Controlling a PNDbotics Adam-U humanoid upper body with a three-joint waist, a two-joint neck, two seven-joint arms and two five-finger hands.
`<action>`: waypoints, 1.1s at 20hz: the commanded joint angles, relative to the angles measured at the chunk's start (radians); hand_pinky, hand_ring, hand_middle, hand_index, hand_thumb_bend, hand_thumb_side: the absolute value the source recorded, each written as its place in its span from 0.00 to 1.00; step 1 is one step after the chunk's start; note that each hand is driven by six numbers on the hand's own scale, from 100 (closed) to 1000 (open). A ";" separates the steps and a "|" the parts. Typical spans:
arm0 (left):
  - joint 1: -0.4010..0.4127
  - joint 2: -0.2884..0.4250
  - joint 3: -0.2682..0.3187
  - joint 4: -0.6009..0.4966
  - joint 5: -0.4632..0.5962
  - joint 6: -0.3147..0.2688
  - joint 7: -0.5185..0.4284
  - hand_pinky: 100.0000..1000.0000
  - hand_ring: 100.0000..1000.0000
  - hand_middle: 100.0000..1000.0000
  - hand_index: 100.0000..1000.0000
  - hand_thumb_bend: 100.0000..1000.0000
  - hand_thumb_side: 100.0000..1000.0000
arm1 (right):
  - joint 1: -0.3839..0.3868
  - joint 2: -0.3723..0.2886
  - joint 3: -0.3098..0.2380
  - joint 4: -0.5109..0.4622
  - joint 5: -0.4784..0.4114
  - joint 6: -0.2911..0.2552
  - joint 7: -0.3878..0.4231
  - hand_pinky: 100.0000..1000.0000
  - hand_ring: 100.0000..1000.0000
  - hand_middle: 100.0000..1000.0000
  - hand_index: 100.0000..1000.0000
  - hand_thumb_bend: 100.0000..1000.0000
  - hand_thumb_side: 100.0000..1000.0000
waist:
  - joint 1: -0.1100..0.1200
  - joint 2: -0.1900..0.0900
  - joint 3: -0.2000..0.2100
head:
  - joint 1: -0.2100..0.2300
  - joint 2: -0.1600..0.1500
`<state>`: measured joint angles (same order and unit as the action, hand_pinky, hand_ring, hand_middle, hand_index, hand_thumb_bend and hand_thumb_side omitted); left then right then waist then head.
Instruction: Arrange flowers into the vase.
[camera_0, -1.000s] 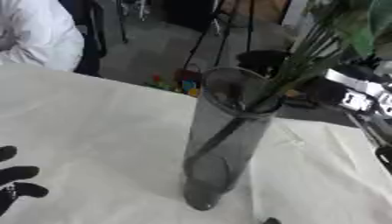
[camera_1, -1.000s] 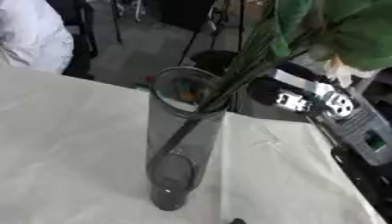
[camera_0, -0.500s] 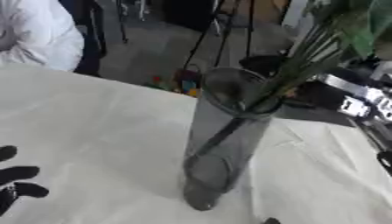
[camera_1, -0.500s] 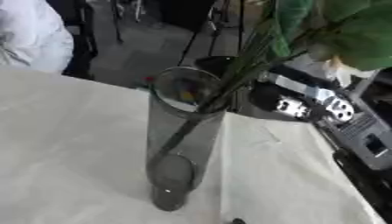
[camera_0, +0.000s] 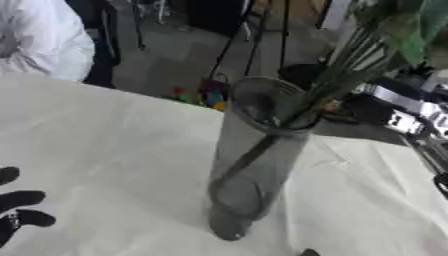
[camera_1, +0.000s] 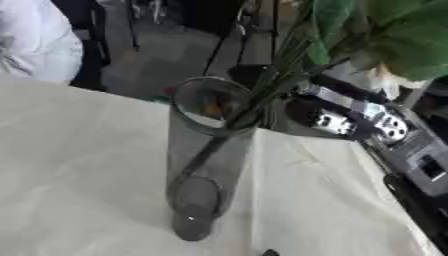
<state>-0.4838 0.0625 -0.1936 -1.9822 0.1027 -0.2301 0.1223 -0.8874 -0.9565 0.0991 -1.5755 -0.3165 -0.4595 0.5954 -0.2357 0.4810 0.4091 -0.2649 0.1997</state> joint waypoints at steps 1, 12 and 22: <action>-0.003 0.009 -0.007 -0.018 -0.002 0.000 -0.003 0.49 0.63 0.70 0.94 0.24 1.00 | -0.007 -0.047 -0.020 0.003 0.007 -0.003 -0.005 1.00 1.00 1.00 1.00 0.27 1.00 | 0.014 -0.028 -0.004 | -0.001 -0.014; -0.005 0.011 -0.005 -0.018 -0.003 -0.002 0.000 0.49 0.63 0.71 0.94 0.24 1.00 | 0.032 -0.066 -0.040 0.014 0.033 -0.007 -0.036 1.00 1.00 1.00 1.00 0.27 1.00 | 0.022 -0.024 -0.015 | -0.001 -0.014; -0.007 0.011 -0.004 -0.018 -0.003 -0.003 0.001 0.49 0.63 0.71 0.94 0.24 1.00 | 0.066 -0.081 -0.062 0.043 0.062 -0.011 -0.076 1.00 1.00 1.00 1.00 0.27 1.00 | 0.027 -0.025 -0.024 | -0.001 -0.013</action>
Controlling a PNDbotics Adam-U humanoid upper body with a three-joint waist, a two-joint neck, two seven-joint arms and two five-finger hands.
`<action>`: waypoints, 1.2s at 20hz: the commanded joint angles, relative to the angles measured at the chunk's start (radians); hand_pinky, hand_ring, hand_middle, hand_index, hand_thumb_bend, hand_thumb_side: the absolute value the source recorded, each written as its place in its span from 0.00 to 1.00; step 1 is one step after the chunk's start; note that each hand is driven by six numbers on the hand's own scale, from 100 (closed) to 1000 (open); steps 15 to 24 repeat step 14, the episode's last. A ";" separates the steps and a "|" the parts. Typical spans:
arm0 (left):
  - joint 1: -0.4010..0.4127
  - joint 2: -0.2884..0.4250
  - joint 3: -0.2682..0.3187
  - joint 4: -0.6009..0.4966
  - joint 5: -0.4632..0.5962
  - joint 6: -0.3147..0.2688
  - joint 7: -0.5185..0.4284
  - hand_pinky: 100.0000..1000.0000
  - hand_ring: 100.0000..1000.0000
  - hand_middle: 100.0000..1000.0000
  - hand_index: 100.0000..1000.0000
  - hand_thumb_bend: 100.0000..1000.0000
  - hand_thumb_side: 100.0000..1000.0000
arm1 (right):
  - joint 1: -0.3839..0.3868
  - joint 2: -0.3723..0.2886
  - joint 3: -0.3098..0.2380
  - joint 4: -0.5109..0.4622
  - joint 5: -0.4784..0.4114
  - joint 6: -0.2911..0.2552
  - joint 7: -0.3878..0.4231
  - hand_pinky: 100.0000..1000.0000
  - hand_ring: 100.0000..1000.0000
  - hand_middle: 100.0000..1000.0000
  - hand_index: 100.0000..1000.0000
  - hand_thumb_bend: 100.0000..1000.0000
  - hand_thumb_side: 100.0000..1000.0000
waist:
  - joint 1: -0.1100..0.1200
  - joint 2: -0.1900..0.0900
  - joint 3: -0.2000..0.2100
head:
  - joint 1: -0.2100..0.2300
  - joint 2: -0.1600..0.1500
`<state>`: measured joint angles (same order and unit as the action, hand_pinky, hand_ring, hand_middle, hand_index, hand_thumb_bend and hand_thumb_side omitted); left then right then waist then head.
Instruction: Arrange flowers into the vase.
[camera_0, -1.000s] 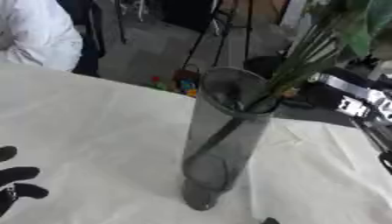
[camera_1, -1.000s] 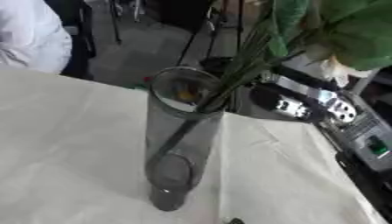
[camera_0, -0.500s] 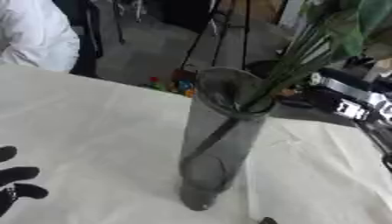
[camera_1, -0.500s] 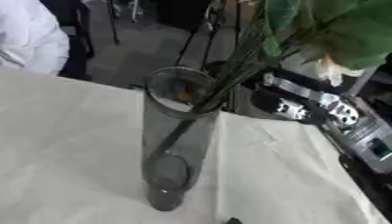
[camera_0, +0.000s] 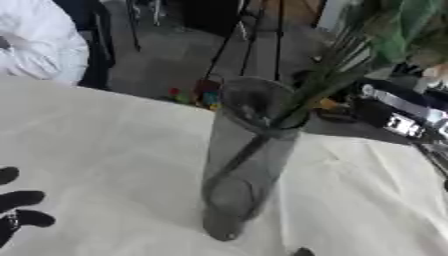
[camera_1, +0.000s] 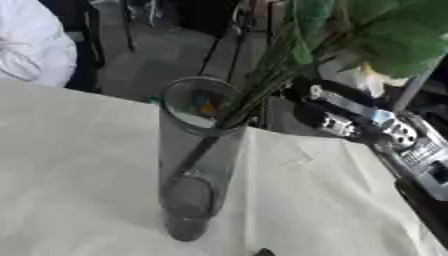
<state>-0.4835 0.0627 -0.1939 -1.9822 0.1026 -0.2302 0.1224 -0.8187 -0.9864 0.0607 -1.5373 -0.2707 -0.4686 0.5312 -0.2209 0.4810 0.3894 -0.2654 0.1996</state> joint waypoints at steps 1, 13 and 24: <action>-0.008 0.011 -0.003 -0.018 -0.003 -0.003 0.001 0.49 0.63 0.71 0.94 0.24 1.00 | 0.004 -0.053 -0.028 0.009 0.018 -0.002 -0.017 1.00 1.00 1.00 1.00 0.27 1.00 | 0.012 -0.026 -0.004 | -0.001 -0.012; -0.006 0.013 0.007 -0.018 -0.007 -0.008 0.013 0.49 0.63 0.71 0.95 0.24 1.00 | 0.120 -0.083 -0.085 0.057 0.058 -0.015 -0.076 1.00 1.00 1.00 1.00 0.27 1.00 | 0.021 -0.035 -0.017 | 0.010 -0.001; -0.006 0.013 0.008 -0.018 -0.007 -0.009 0.014 0.50 0.63 0.71 0.95 0.25 1.00 | 0.131 -0.085 -0.088 0.060 0.064 -0.016 -0.080 1.00 1.00 1.00 1.00 0.27 1.00 | 0.023 -0.036 -0.018 | 0.011 0.001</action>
